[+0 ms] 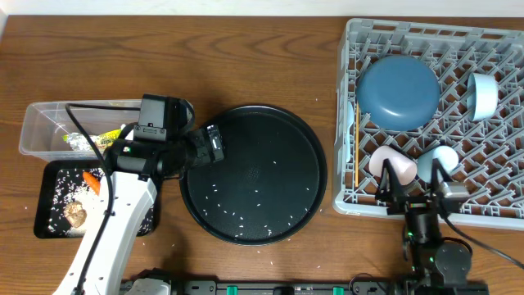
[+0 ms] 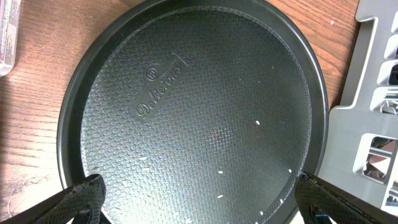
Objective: Sort waste into correct bins and load items into the dishwasher rack
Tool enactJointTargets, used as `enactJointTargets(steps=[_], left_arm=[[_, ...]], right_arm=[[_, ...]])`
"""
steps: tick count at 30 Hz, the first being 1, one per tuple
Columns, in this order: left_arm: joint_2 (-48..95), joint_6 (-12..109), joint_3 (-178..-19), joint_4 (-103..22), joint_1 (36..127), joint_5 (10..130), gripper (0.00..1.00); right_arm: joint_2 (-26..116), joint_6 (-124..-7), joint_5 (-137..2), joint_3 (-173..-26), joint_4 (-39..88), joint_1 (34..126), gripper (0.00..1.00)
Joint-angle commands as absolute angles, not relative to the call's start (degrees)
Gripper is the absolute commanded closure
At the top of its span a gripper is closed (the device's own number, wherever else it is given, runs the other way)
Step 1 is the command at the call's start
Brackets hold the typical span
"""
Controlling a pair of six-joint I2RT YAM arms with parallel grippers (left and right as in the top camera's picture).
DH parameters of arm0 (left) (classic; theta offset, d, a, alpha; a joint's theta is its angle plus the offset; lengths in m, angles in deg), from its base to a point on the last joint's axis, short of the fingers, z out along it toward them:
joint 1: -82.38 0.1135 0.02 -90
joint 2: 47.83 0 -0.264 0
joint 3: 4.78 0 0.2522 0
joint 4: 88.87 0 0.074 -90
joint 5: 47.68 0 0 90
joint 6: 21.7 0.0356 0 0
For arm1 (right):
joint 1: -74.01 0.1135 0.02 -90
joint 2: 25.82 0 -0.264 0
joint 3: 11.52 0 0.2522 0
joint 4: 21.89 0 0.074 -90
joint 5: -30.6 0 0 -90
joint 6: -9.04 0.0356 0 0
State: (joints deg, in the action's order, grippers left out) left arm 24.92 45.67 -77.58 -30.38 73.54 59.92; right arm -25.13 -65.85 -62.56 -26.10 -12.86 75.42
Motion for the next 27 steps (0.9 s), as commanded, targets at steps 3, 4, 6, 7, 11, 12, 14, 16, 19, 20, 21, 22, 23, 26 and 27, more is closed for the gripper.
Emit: enactJointTargets(steps=[3, 4, 6, 7, 11, 12, 14, 16, 19, 20, 21, 22, 23, 26, 27], left_arm=[[24.8, 46.0, -77.8, -30.4, 73.7, 59.4, 0.02], [24.8, 46.0, -77.8, -30.4, 73.7, 59.4, 0.02], [24.8, 46.0, -77.8, -30.4, 73.7, 59.4, 0.02], [24.8, 46.0, -77.8, -30.4, 73.7, 59.4, 0.02], [24.8, 46.0, -77.8, -30.4, 73.7, 59.4, 0.02], [24.8, 46.0, -77.8, -30.4, 73.7, 59.4, 0.02], [24.8, 46.0, -77.8, -30.4, 73.7, 59.4, 0.02], [24.8, 46.0, -77.8, -30.4, 73.7, 59.4, 0.02], [24.8, 46.0, -77.8, -30.4, 73.7, 59.4, 0.02], [24.8, 46.0, -77.8, -30.4, 73.7, 59.4, 0.02], [24.8, 46.0, -77.8, -30.4, 73.7, 59.4, 0.02], [24.8, 46.0, -77.8, -30.4, 73.7, 59.4, 0.02], [24.8, 46.0, -77.8, -30.4, 73.7, 59.4, 0.02], [24.8, 46.0, -77.8, -30.4, 73.7, 59.4, 0.02], [24.8, 46.0, -77.8, -30.4, 73.7, 59.4, 0.02]], right_arm=[[-25.5, -65.8, -63.9, -25.6, -9.5, 74.8, 0.01], [-25.5, -66.7, -64.0, -25.6, -8.1, 74.8, 0.01], [-25.5, -68.3, -64.0, -25.6, -5.7, 74.8, 0.01], [-25.5, -69.3, -64.3, -25.6, -4.3, 74.8, 0.01], [-25.5, -75.4, -65.7, -25.6, -4.3, 74.8, 0.01], [-25.5, -76.9, -65.6, -25.6, -4.3, 74.8, 0.01], [-25.5, -81.3, -65.6, -25.6, -4.3, 74.8, 0.01], [-25.5, -84.3, -65.5, -25.6, -4.3, 74.8, 0.01], [-25.5, -85.8, -65.2, -25.6, -4.3, 74.8, 0.01], [-25.5, -85.8, -65.2, -25.6, -4.3, 74.8, 0.01], [-25.5, -85.8, -65.2, -25.6, -4.3, 74.8, 0.01], [-25.5, -85.8, -65.2, -25.6, -4.3, 74.8, 0.01], [-25.5, -85.8, -65.2, -25.6, -4.3, 74.8, 0.01], [-25.5, -85.8, -65.2, -25.6, -4.3, 74.8, 0.01], [-25.5, -85.8, -65.2, -25.6, -4.3, 74.8, 0.01]])
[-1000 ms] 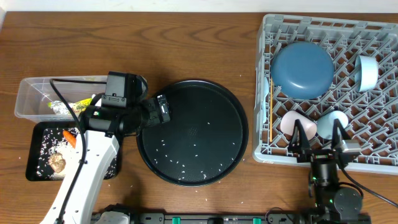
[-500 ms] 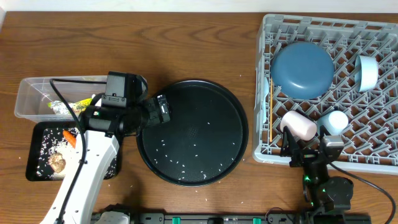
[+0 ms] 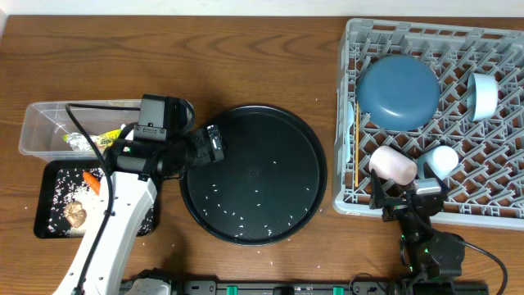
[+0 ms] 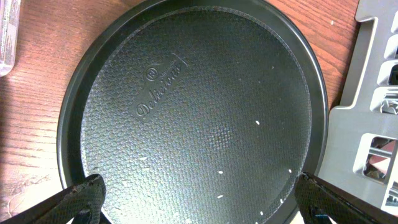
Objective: Sort waste into correct bins and load items into the dishwasher rack
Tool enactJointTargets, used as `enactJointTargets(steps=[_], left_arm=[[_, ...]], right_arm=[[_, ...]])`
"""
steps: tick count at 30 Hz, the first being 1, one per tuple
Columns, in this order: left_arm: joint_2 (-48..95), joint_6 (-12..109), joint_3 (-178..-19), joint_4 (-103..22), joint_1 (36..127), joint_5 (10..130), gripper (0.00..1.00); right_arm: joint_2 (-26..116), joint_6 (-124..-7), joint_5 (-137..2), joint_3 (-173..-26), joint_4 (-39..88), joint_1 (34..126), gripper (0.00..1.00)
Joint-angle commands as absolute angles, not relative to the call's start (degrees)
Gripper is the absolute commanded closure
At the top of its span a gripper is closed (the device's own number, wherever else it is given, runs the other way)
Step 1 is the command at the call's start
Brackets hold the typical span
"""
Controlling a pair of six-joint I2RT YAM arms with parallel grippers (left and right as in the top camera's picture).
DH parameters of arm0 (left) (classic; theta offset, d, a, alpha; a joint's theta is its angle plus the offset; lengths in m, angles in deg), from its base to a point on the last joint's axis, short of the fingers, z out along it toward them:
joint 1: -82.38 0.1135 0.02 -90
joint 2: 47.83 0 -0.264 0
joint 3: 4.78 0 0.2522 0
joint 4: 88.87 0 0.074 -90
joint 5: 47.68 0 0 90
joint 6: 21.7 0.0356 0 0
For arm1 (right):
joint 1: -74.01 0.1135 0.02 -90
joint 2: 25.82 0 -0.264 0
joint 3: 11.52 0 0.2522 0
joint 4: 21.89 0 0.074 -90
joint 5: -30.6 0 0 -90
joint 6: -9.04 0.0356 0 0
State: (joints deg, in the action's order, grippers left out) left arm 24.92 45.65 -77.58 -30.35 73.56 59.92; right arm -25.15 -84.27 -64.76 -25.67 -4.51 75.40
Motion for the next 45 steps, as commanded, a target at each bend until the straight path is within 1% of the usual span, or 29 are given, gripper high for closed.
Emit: enactJointTargets(steps=[1, 24, 29, 32, 37, 45], left_arm=[[24.8, 46.0, -77.8, -30.4, 73.7, 59.4, 0.02], [24.8, 46.0, -77.8, -30.4, 73.7, 59.4, 0.02], [22.7, 46.0, -77.8, -30.4, 73.7, 59.4, 0.02], [19.1, 46.0, -77.8, -30.4, 73.7, 59.4, 0.02], [9.4, 46.0, -77.8, -30.4, 73.7, 59.4, 0.02], [-11.2, 46.0, -77.8, -30.4, 73.7, 59.4, 0.02]], right_arm=[[-25.5, -85.8, -65.2, -25.6, -4.3, 74.8, 0.01], [-25.5, -85.8, -65.2, -25.6, -4.3, 74.8, 0.01], [-25.5, -85.8, -65.2, -25.6, -4.3, 74.8, 0.01], [-25.5, -85.8, -65.2, -25.6, -4.3, 74.8, 0.01], [-25.5, -85.8, -65.2, -25.6, -4.3, 74.8, 0.01], [-25.5, -85.8, -65.2, -25.6, -4.3, 74.8, 0.01]])
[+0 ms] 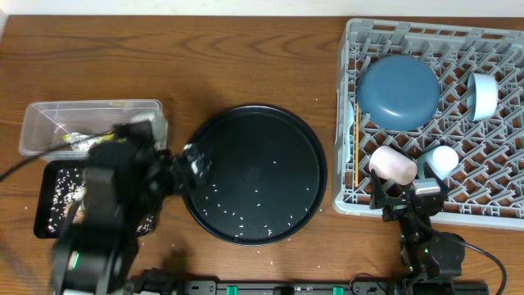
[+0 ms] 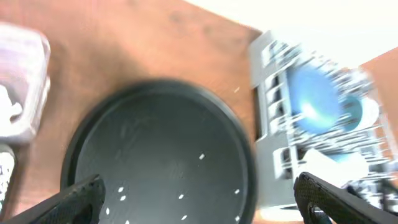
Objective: Sort waste into correct bins and load items into the dishwasher rack
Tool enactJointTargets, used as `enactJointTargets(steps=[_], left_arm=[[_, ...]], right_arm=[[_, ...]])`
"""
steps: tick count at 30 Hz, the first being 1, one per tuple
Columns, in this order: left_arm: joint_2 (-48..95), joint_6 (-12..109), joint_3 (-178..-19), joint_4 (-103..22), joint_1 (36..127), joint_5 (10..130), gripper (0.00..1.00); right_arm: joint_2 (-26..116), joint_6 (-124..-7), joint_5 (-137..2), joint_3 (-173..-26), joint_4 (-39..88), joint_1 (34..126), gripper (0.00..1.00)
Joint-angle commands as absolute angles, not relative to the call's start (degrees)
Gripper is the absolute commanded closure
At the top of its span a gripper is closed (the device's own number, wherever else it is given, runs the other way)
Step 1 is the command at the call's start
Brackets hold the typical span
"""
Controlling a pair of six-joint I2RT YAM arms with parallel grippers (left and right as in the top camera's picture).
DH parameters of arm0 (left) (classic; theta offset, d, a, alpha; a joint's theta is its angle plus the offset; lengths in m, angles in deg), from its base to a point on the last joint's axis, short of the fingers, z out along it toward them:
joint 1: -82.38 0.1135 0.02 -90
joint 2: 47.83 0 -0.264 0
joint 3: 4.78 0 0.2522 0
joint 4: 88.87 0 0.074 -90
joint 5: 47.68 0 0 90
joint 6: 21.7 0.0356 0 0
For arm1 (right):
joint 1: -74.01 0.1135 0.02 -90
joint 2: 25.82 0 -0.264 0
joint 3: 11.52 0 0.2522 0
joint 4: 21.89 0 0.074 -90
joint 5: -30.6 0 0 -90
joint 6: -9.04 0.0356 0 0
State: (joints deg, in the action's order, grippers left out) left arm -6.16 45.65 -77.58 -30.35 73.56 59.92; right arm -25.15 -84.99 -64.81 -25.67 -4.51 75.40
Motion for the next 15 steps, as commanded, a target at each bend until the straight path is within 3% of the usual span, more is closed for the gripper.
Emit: enactJointTargets(steps=[1, 15], left_arm=[[-13.3, 46.0, -77.8, -30.4, 73.7, 59.4, 0.02], [-41.9, 46.0, -77.8, -26.8, 73.7, 59.1, 0.02]], right_arm=[[-25.5, -85.8, -65.2, -25.6, -4.3, 74.8, 0.01], [-25.5, -85.8, -65.2, -25.6, -4.3, 74.8, 0.01]])
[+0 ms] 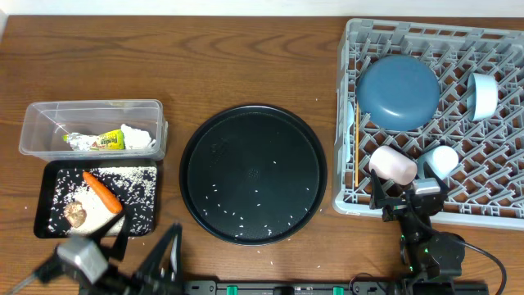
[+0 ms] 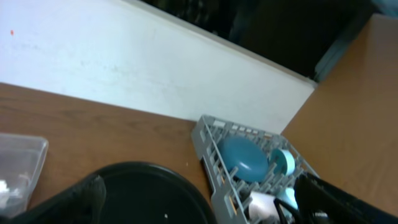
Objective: Sort waste into correct bins and load items into the dishwasher rack
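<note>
The round black tray (image 1: pixel 253 173) lies mid-table with a few rice grains on it. The grey dishwasher rack (image 1: pixel 348 115) at the right holds a blue bowl (image 1: pixel 398 89), a pale blue cup (image 1: pixel 484 94), a pink cup (image 1: pixel 391 166), a light cup (image 1: pixel 443 159) and an orange stick (image 1: pixel 358 147). My left gripper (image 1: pixel 147 246) hangs open and empty at the front left edge; its wrist view looks across the tray (image 2: pixel 143 193) to the rack (image 2: pixel 214 162). My right gripper (image 1: pixel 407 197) stands open just in front of the pink cup, holding nothing.
A clear bin (image 1: pixel 33 123) at the left holds a wrapper (image 1: pixel 102 141) and crumpled paper. In front of it a black rectangular tray (image 1: pixel 49 176) carries rice, a carrot (image 1: pixel 102 191) and a brown lump (image 1: pixel 75 213). A white wall (image 2: pixel 124 68) stands behind the table.
My left arm has gone from above the left bins back to the table's front edge, and its camera now points up toward the wall. The right arm and the rack's contents have not changed.
My left gripper first hung open over the black tray's left rim while my right gripper reached in among the pink and light cups. The right gripper then sat back at the rack's front edge, with the pink cup left in the rack. The left arm later withdrew.
</note>
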Tool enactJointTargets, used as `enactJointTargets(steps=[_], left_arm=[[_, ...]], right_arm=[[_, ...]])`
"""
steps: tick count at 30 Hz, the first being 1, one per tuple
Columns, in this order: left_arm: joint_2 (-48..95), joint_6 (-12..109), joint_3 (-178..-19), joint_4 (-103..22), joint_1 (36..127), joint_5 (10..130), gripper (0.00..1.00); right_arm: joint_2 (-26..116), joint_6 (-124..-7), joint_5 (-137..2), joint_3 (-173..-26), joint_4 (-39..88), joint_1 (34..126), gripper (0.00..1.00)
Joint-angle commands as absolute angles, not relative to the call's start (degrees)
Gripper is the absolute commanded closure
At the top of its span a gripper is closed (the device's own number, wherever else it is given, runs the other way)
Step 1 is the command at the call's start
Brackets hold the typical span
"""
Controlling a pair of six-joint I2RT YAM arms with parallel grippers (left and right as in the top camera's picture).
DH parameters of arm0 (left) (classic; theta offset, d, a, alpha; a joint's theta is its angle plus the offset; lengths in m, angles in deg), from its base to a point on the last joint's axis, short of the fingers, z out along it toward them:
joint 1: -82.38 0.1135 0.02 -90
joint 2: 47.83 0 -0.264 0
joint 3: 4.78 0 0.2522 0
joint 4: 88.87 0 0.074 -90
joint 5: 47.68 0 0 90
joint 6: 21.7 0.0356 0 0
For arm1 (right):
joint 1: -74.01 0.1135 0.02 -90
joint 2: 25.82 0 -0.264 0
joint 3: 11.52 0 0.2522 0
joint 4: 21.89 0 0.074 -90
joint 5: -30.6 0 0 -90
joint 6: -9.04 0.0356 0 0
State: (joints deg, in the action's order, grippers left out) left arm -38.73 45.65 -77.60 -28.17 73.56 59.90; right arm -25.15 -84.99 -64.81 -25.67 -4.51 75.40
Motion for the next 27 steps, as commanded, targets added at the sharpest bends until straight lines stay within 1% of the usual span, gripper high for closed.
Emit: enactJointTargets(steps=[1, 7, 12, 19, 22, 24, 27], left_arm=[[-42.9, 46.1, -77.8, -26.1, 73.7, 59.1, 0.02], [-47.7, 47.3, -77.3, -20.6, 73.7, 59.0, 0.02], [-47.7, 47.3, -76.8, -17.7, 73.7, 58.1, 0.02], [-47.7, 47.3, -71.3, -17.5, 73.7, 53.1, 0.02], [-47.7, 47.3, -66.7, -20.7, 73.7, 53.0, 0.02], [-47.7, 47.3, -62.5, -25.4, 73.7, 52.7, 0.02], [-47.7, 47.3, -54.9, -35.5, 73.7, 52.5, 0.02]], right_arm=[[-25.5, -85.8, -65.2, -25.6, -4.3, 74.8, 0.01], [-25.5, -85.8, -65.2, -25.6, -4.3, 74.8, 0.01], [-25.5, -85.8, -65.2, -25.6, -4.3, 74.8, 0.01], [-25.5, -85.8, -65.2, -25.6, -4.3, 74.8, 0.01], [-25.5, -85.8, -65.2, -25.6, -4.3, 74.8, 0.01], [-25.5, -85.8, -65.2, -25.6, -4.3, 74.8, 0.01], [-25.5, -85.8, -65.2, -25.6, -4.3, 74.8, 0.01]])
